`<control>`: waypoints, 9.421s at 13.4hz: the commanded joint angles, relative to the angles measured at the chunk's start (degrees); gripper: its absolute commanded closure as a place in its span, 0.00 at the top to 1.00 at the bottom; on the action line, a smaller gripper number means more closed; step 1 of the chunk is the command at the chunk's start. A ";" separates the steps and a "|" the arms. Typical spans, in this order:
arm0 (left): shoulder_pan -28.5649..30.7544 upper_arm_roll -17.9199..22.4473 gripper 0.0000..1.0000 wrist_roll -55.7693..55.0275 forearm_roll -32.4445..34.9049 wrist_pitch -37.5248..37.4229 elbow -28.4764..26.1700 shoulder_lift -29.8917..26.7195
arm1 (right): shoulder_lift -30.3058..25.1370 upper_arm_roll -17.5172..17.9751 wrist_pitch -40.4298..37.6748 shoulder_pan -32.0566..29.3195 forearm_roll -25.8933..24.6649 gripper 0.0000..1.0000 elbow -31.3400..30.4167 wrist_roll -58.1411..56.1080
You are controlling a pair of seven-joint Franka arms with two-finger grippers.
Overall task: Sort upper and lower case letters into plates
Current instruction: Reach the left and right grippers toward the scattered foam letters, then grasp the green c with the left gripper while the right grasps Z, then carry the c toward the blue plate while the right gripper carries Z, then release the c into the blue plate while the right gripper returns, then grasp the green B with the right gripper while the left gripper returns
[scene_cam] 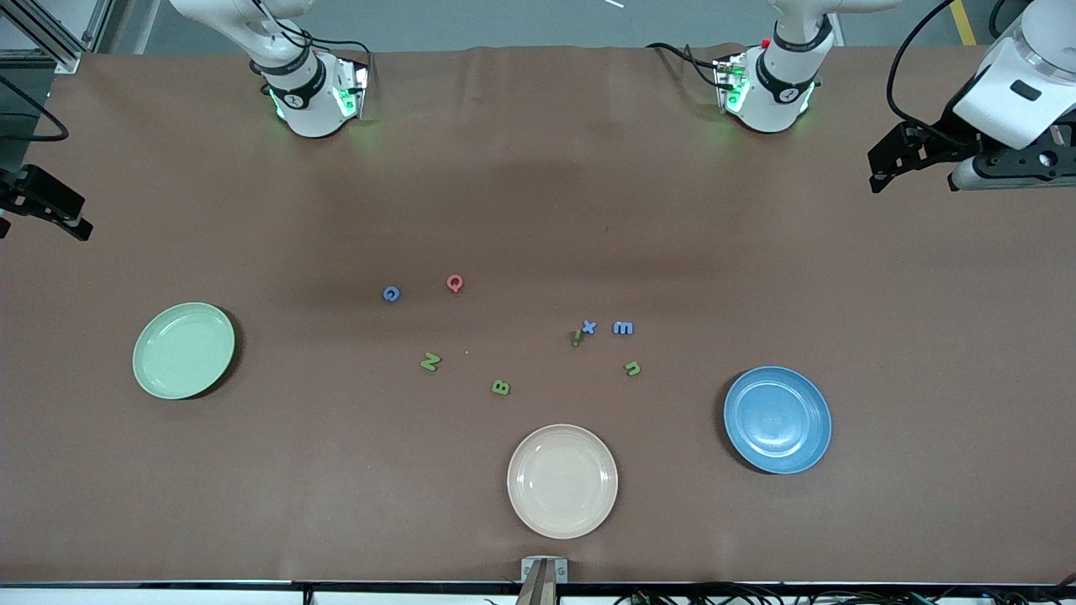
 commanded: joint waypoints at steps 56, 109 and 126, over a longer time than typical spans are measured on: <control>11.97 -15.09 0.79 -27.76 23.56 49.38 -0.33 47.72 | 44.15 0.30 40.85 27.30 9.95 0.59 -6.55 43.20; 9.86 -14.12 0.00 -30.14 24.09 38.13 9.34 53.61 | 34.28 -0.05 32.41 17.62 8.54 1.00 -5.61 13.11; 11.53 -13.24 0.56 -30.14 27.16 37.87 6.96 53.61 | 53.20 -0.49 55.88 34.94 7.58 0.97 7.60 41.79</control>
